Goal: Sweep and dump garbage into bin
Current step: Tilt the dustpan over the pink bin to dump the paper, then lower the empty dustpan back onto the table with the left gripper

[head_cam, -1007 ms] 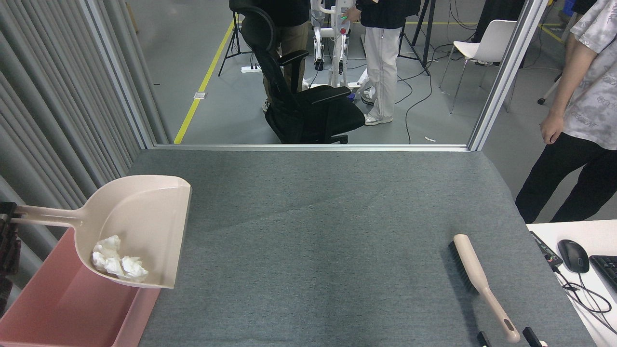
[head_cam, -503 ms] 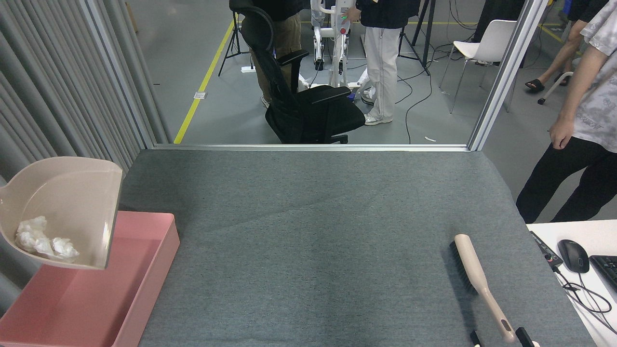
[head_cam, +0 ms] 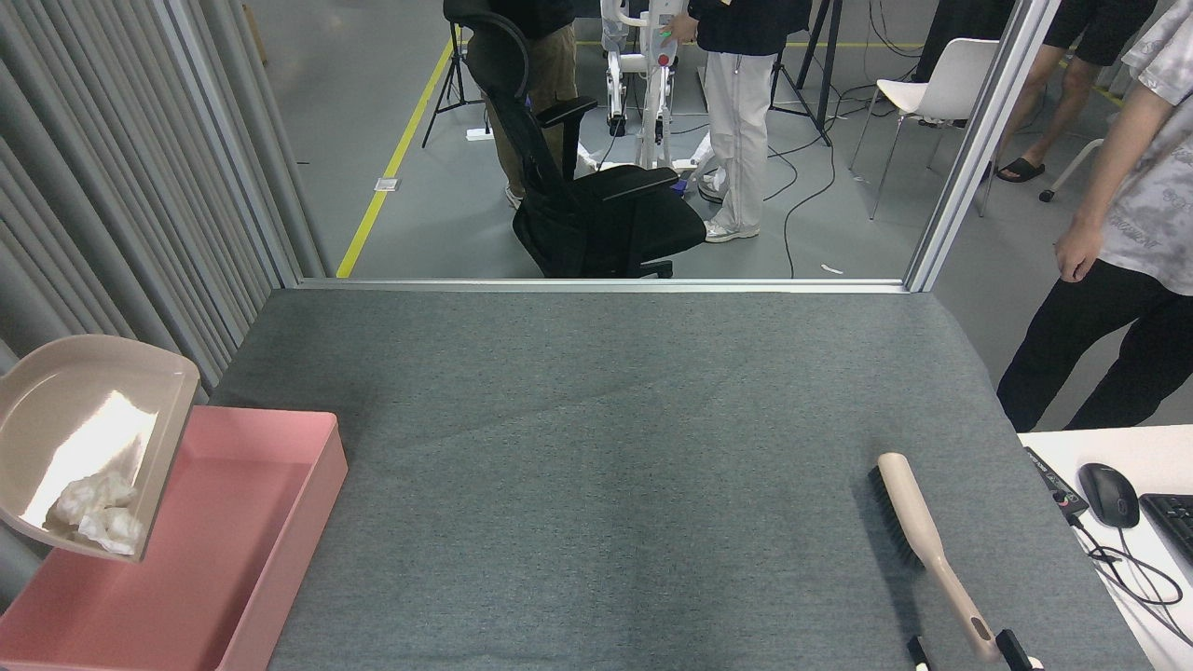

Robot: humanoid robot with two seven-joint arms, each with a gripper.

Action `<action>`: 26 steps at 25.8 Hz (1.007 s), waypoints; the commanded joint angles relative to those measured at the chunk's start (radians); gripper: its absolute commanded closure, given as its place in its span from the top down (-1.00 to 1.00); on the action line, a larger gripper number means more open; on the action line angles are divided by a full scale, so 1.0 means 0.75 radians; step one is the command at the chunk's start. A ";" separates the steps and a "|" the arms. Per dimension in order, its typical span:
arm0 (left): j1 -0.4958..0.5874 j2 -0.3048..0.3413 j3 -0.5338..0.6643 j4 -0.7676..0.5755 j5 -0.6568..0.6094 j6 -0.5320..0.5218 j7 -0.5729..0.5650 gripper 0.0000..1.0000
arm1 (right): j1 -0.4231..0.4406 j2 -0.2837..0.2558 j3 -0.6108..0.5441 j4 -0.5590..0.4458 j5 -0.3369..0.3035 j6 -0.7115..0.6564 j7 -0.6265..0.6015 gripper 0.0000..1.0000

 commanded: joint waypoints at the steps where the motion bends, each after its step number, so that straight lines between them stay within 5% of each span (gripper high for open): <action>1: -0.032 0.000 0.040 -0.002 -0.083 -0.010 0.011 -1.00 | 0.000 -0.002 -0.002 -0.001 0.000 0.001 0.000 0.98; 11: -0.089 0.000 0.051 0.004 -0.034 0.088 -0.018 -1.00 | 0.000 0.041 0.000 -0.007 0.020 0.019 0.000 0.98; 16: -0.095 0.053 0.012 -0.045 0.476 0.280 -0.165 -1.00 | -0.004 0.043 0.000 -0.009 0.022 0.019 0.002 0.98; 20: -0.054 0.055 -0.080 -0.256 0.762 0.434 -0.188 -0.99 | -0.002 0.031 0.000 -0.007 0.025 0.019 0.002 0.98; 23: 0.003 0.023 -0.103 -0.460 0.811 0.548 -0.180 -0.99 | -0.002 0.029 -0.002 -0.011 0.031 0.019 0.010 0.98; 26: 0.070 -0.141 -0.105 -0.622 0.797 0.636 -0.159 -0.99 | 0.000 0.025 -0.010 -0.032 0.031 0.019 0.012 0.98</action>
